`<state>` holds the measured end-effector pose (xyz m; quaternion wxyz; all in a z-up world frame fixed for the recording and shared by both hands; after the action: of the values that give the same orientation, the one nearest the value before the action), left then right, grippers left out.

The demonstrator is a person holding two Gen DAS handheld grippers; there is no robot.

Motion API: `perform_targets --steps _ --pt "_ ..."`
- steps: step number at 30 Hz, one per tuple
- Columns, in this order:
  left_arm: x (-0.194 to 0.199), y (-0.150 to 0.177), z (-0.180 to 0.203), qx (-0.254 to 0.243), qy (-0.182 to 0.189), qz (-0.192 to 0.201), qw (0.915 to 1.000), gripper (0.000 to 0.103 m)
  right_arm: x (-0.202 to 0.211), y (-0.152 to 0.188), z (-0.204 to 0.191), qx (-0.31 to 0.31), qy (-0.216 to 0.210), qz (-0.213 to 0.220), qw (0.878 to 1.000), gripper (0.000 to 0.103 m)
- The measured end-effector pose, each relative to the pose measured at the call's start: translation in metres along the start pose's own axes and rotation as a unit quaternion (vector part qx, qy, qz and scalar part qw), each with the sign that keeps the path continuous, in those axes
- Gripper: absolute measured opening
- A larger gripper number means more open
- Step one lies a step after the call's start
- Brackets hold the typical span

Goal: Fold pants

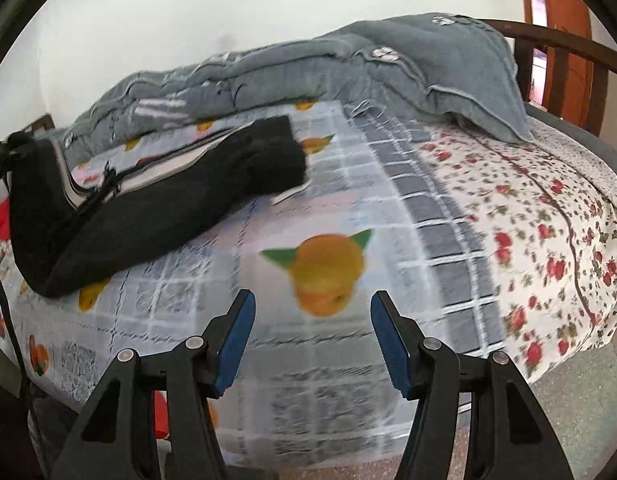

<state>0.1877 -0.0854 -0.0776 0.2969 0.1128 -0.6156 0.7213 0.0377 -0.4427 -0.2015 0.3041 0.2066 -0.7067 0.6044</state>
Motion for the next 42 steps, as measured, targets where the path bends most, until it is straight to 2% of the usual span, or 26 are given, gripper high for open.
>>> perform_targets --steps 2,5,7,9,13,18,22,23,25,26,27,30,33,35,39,42 --pt "-0.027 0.014 0.046 -0.032 0.017 -0.026 0.999 0.016 0.001 -0.003 0.013 -0.009 -0.003 0.006 1.0 0.059" --pt "-0.056 0.043 0.088 -0.051 0.047 -0.06 0.9958 0.016 -0.004 -0.001 0.026 -0.023 -0.009 0.002 1.0 0.059" --pt "-0.077 0.068 0.115 -0.051 0.086 -0.097 0.9903 0.014 -0.008 0.004 0.033 -0.031 -0.015 -0.006 0.999 0.059" --pt "-0.099 0.092 0.131 -0.06 0.084 -0.133 0.9857 0.014 -0.012 0.01 0.035 -0.033 -0.02 -0.015 0.999 0.059" --pt "-0.104 0.114 0.142 -0.094 0.07 -0.146 0.9823 0.014 -0.018 0.02 0.032 -0.033 -0.031 -0.029 0.999 0.059" --pt "-0.083 0.106 0.128 -0.082 0.091 -0.152 0.9807 0.015 -0.018 0.018 0.013 -0.017 -0.051 -0.029 0.998 0.059" --pt "-0.065 0.113 0.115 -0.075 0.111 -0.146 0.9802 0.018 -0.016 -0.001 -0.014 0.003 -0.086 -0.014 0.996 0.059" --pt "-0.059 0.116 0.115 -0.071 0.124 -0.144 0.9793 0.024 -0.016 -0.005 -0.021 0.008 -0.092 -0.01 0.996 0.059" --pt "-0.042 0.118 0.11 -0.063 0.15 -0.132 0.9778 0.044 -0.015 -0.017 -0.038 0.025 -0.102 0.003 0.994 0.059" --pt "-0.036 0.116 0.107 -0.058 0.148 -0.122 0.9796 0.063 -0.013 -0.023 -0.046 0.034 -0.105 0.01 0.994 0.059" --pt "-0.024 0.112 0.099 -0.055 0.14 -0.101 0.9834 0.069 -0.012 -0.029 -0.055 0.043 -0.108 0.019 0.993 0.059" --pt "-0.007 0.106 0.082 -0.061 0.124 -0.078 0.9874 0.069 -0.01 -0.043 -0.079 0.053 -0.121 0.034 0.991 0.06" --pt "0.007 0.105 0.052 -0.082 0.07 -0.066 0.992 0.069 -0.018 -0.052 -0.101 0.047 -0.134 0.028 0.989 0.06" --pt "0.018 0.107 0.028 -0.085 0.051 -0.063 0.9931 0.069 -0.025 -0.056 -0.114 0.043 -0.143 0.02 0.989 0.061" --pt "0.036 0.118 -0.022 -0.048 0.047 -0.069 0.9954 0.076 -0.049 -0.065 -0.13 -0.001 -0.167 -0.013 0.986 0.061" --pt "0.037 0.135 -0.044 -0.037 0.034 -0.075 0.9959 0.076 -0.076 -0.067 -0.143 -0.041 -0.198 -0.062 0.977 0.061"
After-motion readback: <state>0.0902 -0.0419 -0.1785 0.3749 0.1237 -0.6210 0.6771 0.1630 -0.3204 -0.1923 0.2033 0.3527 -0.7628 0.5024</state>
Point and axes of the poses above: each gripper's, at about its wrist camera, not at the fingertips, and x roughly against the way its jaws point, z to its right, y to its underside, the point moved 8 cm from there along -x, roughly the way its jaws point, and after that the axes turned 2 degrees about y, right-handed, at the moved point
